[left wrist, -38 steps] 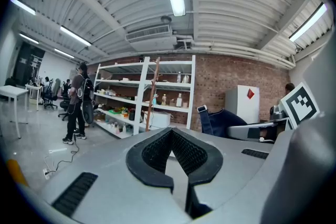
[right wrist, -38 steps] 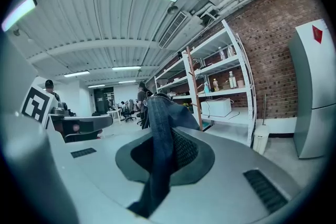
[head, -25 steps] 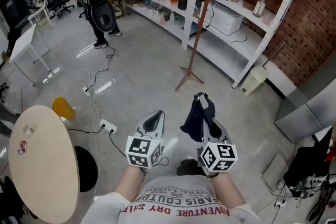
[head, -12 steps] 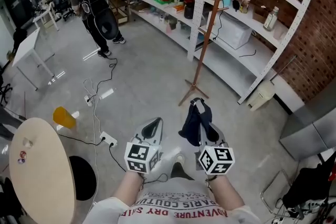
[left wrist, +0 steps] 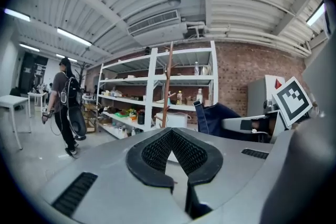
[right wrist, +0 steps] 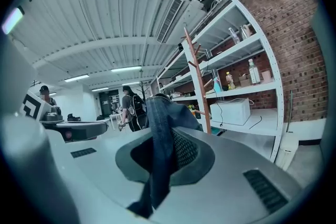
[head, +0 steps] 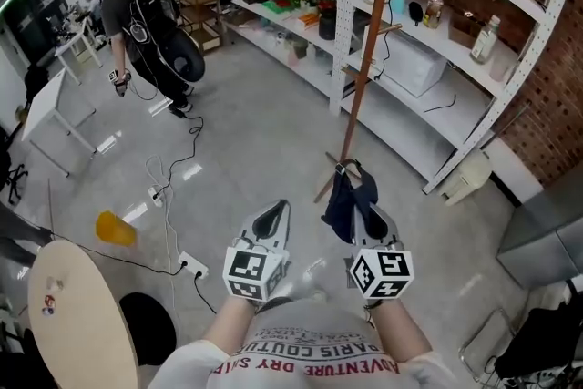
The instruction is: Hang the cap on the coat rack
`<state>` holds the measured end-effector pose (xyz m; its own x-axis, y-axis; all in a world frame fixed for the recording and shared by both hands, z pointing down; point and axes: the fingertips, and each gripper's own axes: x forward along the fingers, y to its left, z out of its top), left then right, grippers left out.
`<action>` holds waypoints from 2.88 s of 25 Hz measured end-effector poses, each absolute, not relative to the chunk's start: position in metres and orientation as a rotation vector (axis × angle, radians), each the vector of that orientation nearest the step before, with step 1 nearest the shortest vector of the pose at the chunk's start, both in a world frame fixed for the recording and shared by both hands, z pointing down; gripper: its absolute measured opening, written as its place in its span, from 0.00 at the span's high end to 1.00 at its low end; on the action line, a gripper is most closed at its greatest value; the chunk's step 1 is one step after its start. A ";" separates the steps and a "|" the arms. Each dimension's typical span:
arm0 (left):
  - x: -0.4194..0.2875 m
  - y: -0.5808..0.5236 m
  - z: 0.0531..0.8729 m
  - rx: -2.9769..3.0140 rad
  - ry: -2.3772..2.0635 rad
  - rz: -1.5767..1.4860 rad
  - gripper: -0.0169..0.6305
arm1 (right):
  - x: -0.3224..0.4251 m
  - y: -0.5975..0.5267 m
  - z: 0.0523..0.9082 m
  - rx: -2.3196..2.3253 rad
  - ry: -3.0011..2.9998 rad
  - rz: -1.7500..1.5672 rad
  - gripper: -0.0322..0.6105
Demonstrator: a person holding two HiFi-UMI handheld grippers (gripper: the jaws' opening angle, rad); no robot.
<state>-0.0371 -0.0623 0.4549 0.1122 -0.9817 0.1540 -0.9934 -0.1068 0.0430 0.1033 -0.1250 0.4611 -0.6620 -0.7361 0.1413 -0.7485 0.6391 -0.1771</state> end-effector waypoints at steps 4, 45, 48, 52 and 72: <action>-0.054 -0.101 0.458 2.209 -1.989 0.115 0.97 | 0.095 -0.162 0.456 1.293 -2.792 0.347 0.91; -0.203 -0.485 0.435 2.608 -1.452 0.077 0.97 | -0.030 -0.547 0.227 2.061 -2.491 -0.337 0.91; -0.206 -0.493 0.436 2.606 -1.444 0.070 0.97 | -0.031 -0.561 0.223 2.079 -2.444 -0.376 0.91; -0.214 -0.497 0.445 2.578 -1.443 0.094 0.97 | -0.027 -0.584 0.234 2.114 -2.388 -0.314 0.91; -0.211 -0.497 0.481 2.502 -1.402 0.139 0.97 | -0.007 -0.628 0.299 2.109 -2.283 -0.176 0.91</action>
